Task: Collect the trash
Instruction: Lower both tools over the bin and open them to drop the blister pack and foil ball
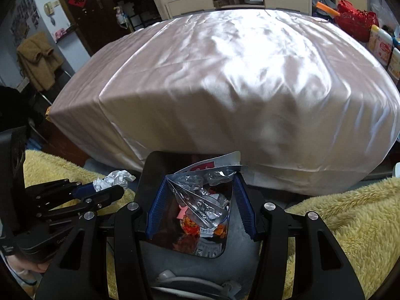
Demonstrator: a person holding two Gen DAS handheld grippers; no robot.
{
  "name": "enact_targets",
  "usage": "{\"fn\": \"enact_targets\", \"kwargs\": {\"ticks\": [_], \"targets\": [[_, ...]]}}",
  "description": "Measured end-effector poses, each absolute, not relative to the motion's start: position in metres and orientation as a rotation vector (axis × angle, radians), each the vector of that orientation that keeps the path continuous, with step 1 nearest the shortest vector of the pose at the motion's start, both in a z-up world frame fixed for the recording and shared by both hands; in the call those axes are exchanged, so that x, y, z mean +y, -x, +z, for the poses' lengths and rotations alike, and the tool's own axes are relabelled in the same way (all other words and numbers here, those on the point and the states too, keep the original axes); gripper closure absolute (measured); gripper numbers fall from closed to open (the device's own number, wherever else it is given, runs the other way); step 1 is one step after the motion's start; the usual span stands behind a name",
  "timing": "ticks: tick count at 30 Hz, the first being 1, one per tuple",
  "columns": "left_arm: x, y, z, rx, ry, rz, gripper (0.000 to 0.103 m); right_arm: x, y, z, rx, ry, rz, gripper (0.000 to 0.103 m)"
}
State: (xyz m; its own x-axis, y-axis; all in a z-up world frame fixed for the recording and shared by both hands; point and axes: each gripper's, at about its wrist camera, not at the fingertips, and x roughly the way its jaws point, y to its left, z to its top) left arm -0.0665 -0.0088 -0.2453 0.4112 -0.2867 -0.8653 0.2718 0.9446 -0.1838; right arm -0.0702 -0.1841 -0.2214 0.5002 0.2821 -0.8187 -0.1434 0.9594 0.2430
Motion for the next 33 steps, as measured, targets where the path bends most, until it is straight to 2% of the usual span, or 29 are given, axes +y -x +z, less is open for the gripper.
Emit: {"fn": "enact_targets", "kwargs": {"ticks": [14,18,22,24,26,28,30,31,33], "targets": [[-0.021,0.057,-0.277,1.174,-0.028,-0.365,0.079,-0.178,0.055,-0.263,1.122,-0.220,0.298,0.049],[-0.021,0.055,-0.277,1.183,-0.025,-0.365,0.073,-0.179,0.052,-0.267,1.124,-0.241,0.303,0.048],[-0.018,0.053,-0.279,1.191,-0.017,-0.358,0.060,-0.181,0.052,-0.267,1.126,-0.255,0.316,0.033],[-0.017,0.052,-0.279,1.193,-0.014,-0.354,0.055,-0.181,0.051,-0.266,1.116,-0.262,0.314,0.032],[-0.018,0.052,-0.279,1.195,-0.015,-0.350,0.045,-0.183,0.051,-0.263,1.107,-0.269,0.304,0.030],[-0.017,0.052,-0.278,1.193,-0.018,-0.342,0.027,-0.185,0.051,-0.260,1.099,-0.278,0.292,0.029],[-0.016,0.052,-0.275,1.186,-0.018,-0.331,0.018,-0.188,0.051,-0.257,1.089,-0.283,0.276,0.026],[-0.015,0.051,-0.273,1.183,-0.015,-0.328,0.015,-0.190,0.051,-0.253,1.080,-0.281,0.263,0.015],[-0.012,0.049,-0.264,1.161,-0.003,-0.323,0.011,-0.194,0.050,-0.242,1.045,-0.266,0.238,0.004]]}}
